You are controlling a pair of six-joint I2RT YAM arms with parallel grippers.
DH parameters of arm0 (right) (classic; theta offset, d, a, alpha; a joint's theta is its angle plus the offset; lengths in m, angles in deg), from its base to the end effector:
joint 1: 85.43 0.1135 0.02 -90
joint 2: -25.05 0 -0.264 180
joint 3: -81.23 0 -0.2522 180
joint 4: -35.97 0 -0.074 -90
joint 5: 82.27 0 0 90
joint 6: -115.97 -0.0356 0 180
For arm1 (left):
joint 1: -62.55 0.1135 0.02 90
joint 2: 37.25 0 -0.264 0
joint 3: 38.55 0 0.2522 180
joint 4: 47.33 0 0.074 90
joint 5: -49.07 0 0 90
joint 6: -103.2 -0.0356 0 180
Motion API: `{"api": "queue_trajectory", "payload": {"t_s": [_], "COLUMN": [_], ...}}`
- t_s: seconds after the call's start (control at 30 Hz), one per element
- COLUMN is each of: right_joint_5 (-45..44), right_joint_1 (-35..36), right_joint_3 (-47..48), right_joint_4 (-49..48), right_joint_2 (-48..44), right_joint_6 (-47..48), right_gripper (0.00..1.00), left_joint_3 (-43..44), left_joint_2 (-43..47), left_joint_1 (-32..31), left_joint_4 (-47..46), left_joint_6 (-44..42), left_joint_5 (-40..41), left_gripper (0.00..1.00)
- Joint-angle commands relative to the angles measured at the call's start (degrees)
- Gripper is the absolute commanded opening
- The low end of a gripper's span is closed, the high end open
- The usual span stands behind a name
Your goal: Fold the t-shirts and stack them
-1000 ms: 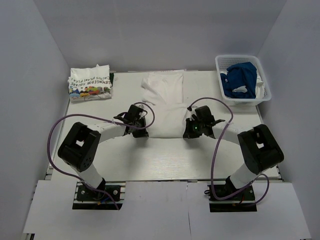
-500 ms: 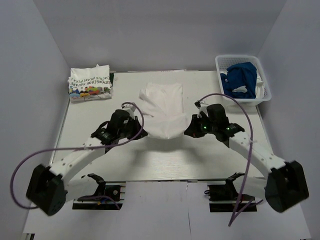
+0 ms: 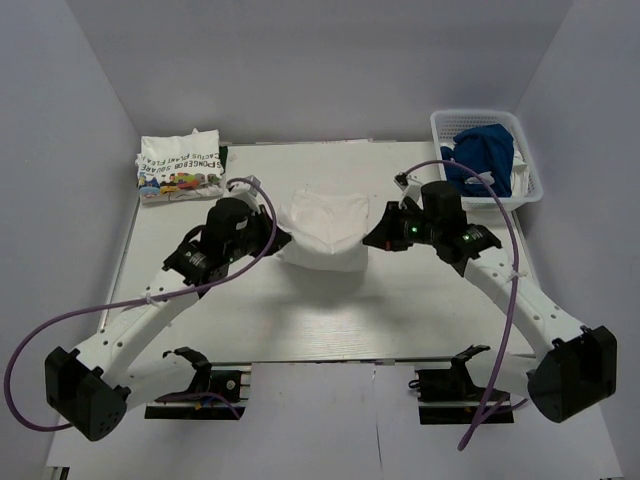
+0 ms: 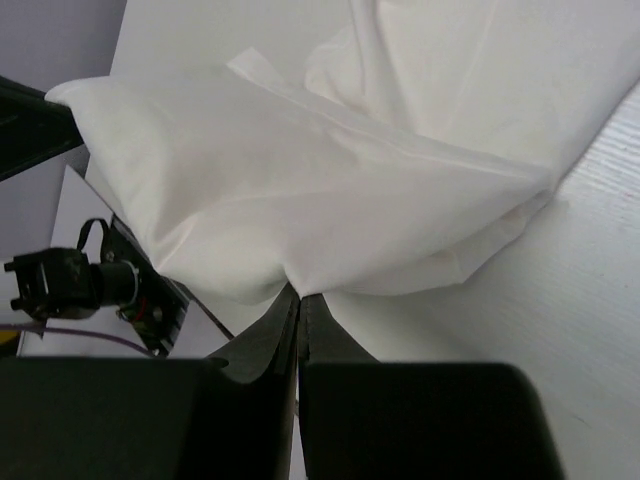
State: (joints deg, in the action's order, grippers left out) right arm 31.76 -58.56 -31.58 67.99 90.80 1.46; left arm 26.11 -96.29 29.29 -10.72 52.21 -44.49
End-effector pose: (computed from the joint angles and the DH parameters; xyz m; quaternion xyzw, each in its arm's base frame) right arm 0.2213 0.1284 0.3064 -0.1206 0.8472 0.3731 0.3585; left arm 0.1903 -0.1275 0.3082 -0.0284 0.8696 -0.3121 0.3816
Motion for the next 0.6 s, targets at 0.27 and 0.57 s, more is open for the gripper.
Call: {"api": "queue_trajectory", "payload": {"t_s": [0.27,0.57], "right_joint_5": [-2.6,2.9], "right_joint_1": [-5.0,-9.1], "right_joint_3": [13.6,18.2], "right_joint_4": [-0.9,-3.4], "right_joint_2": [12.9,24.8], "right_joint_6": [-3.4,-4.0], "right_gripper": [0.00,0.00], "left_joint_3": [19.3,22.9], "left_joint_2": [-18.3,-28.3], "left_joint_1": [2.4,8.5], "left_joint_4": [6.4,0.2], "left_joint_6": [-0.9,-3.1], "left_joint_5": [14.4,9.5], "left_gripper": [0.00,0.00]}}
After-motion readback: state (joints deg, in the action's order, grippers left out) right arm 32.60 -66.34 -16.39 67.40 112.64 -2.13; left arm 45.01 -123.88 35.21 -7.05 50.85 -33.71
